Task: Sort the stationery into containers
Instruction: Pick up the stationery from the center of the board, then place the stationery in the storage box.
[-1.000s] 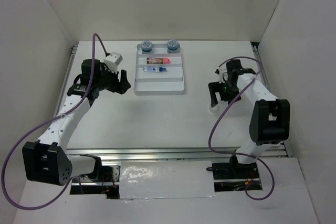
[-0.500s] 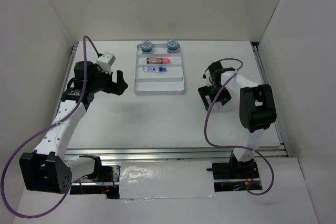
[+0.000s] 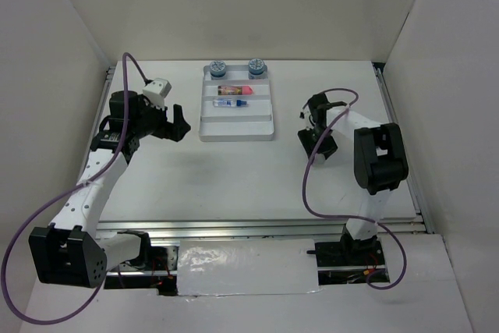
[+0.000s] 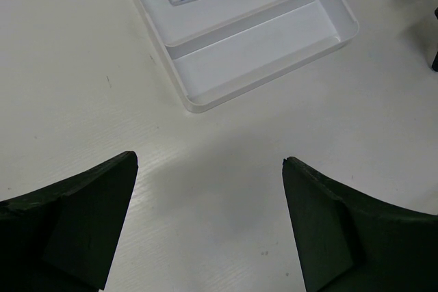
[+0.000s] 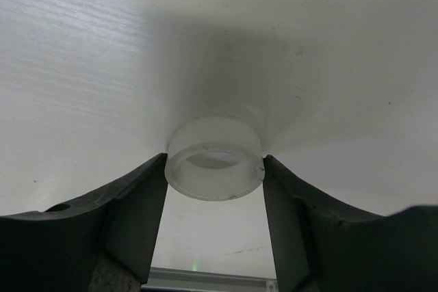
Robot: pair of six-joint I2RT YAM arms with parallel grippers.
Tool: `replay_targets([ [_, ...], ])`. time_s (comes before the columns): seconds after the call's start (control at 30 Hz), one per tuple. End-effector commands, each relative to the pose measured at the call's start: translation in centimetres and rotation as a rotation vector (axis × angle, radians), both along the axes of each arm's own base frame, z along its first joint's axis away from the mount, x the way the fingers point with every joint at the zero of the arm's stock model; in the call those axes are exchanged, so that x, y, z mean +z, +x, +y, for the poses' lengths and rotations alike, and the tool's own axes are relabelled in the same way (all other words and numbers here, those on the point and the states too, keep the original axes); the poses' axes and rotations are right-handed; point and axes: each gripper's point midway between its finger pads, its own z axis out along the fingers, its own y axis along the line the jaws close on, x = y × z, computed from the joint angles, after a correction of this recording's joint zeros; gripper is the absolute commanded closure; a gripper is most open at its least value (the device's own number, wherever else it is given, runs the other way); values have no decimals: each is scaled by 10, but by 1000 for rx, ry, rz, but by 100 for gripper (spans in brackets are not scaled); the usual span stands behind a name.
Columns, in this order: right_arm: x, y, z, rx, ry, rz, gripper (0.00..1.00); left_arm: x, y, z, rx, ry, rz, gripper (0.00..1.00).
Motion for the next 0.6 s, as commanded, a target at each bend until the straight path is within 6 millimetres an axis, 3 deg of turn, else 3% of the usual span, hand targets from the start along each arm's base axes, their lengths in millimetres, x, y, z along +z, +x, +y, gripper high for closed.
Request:
replay_targets([
  [0.0, 11, 16, 16, 30, 49, -27, 38, 15, 4, -3, -22, -21, -57, 1],
  [0.1, 27, 26, 32, 62, 76, -61, 43, 17, 7, -2, -21, -23, -65, 1],
  [0.23, 47, 40, 57, 112, 120, -86, 59, 19, 9, -4, -30, -26, -62, 1],
  [0.4, 104, 71, 106, 212, 244, -232, 59, 22, 12, -2, -25, -18, -78, 1],
  [0.43, 120, 82, 123, 247, 268, -287, 58, 21, 13, -1, -23, -15, -77, 1],
  [0.5, 132, 93, 140, 281, 291, -333, 58, 21, 14, 0, -15, -13, -79, 1],
  [0.53, 149, 102, 155, 308, 311, -382, 58, 21, 16, 0, -15, -10, -78, 1],
  [0.57, 149, 105, 163, 324, 319, -385, 58, 22, 17, 2, -9, -9, -75, 1],
])
